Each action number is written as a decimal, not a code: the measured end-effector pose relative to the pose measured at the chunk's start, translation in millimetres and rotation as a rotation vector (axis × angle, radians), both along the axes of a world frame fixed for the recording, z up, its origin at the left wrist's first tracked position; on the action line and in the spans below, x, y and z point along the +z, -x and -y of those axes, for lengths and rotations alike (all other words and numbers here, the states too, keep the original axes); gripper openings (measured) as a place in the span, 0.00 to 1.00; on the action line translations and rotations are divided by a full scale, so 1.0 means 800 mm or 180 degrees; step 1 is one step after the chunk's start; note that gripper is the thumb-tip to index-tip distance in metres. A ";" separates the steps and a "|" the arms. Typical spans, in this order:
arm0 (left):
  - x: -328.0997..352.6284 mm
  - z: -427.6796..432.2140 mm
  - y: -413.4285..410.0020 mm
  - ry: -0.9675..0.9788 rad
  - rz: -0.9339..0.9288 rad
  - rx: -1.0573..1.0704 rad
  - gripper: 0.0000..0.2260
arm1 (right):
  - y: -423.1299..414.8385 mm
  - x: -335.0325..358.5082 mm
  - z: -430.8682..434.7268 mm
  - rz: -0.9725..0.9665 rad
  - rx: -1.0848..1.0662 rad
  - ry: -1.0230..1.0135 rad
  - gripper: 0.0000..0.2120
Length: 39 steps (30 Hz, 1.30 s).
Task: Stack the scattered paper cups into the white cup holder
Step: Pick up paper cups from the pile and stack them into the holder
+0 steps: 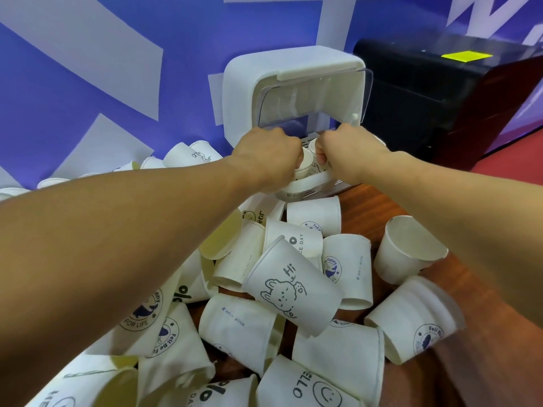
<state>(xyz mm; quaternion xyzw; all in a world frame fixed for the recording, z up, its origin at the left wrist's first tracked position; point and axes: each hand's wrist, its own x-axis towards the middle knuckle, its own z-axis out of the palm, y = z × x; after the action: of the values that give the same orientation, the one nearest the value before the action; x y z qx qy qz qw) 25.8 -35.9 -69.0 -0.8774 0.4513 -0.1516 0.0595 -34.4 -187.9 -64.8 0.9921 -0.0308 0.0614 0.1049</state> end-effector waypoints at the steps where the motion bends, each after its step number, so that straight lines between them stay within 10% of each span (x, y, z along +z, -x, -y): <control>1: 0.000 0.000 0.001 -0.0020 0.0030 -0.0029 0.17 | 0.000 -0.001 0.000 -0.0017 0.0008 -0.0004 0.07; 26: 0.077 -0.100 0.088 -0.0010 -0.0011 0.0490 0.11 | 0.075 0.068 -0.092 0.0678 0.0370 -0.0447 0.09; 39: 0.090 -0.225 0.183 -0.0297 -0.0539 0.1064 0.16 | 0.178 0.093 -0.181 -0.0135 0.0916 -0.0351 0.15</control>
<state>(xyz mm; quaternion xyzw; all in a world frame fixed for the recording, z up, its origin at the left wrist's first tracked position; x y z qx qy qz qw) -120.9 144.4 2.7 -0.9461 0.3092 -0.0441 0.0862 -176.5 -43.0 9.3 0.9916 0.1106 0.0530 0.0410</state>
